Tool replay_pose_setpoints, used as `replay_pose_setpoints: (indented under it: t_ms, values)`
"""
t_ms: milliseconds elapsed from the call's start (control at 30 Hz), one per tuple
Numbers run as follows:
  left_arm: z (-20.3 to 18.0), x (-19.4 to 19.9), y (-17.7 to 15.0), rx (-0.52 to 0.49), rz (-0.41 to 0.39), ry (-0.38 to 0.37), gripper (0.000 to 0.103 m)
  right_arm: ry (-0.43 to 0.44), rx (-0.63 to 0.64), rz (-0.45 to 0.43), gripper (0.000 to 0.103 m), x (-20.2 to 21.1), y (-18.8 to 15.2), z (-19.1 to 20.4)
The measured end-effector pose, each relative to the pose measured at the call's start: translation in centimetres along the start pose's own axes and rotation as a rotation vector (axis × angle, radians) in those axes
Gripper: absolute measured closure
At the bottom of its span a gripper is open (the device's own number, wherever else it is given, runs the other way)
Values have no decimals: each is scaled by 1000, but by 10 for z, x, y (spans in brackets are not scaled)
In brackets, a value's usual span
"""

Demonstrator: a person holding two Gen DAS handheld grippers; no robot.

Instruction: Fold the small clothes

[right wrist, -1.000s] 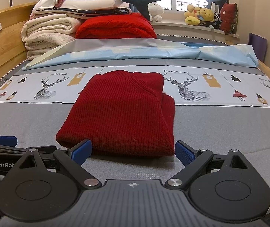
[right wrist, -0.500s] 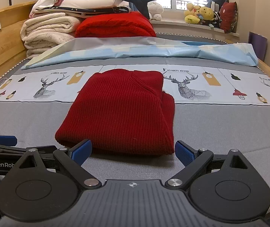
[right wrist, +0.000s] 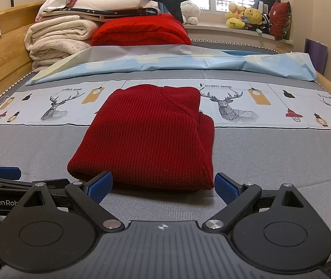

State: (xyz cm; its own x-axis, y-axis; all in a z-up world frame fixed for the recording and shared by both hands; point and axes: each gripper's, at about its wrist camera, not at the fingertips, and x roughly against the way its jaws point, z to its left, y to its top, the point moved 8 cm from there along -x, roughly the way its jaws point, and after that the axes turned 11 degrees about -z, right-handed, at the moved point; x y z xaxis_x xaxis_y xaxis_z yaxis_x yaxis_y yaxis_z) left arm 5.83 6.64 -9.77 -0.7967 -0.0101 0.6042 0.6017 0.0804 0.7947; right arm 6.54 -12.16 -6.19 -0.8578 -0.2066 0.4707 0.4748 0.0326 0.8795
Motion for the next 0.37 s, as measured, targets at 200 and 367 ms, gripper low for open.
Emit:
replay_pose_setpoints:
  t_ms: [200,367]
  values:
    - [0,0,0,0,0,-1,1,1,0,0,8,0,0,0]
    - [0,0,-1,-2,-1,-2,1,0,0,0,8,0,0,0]
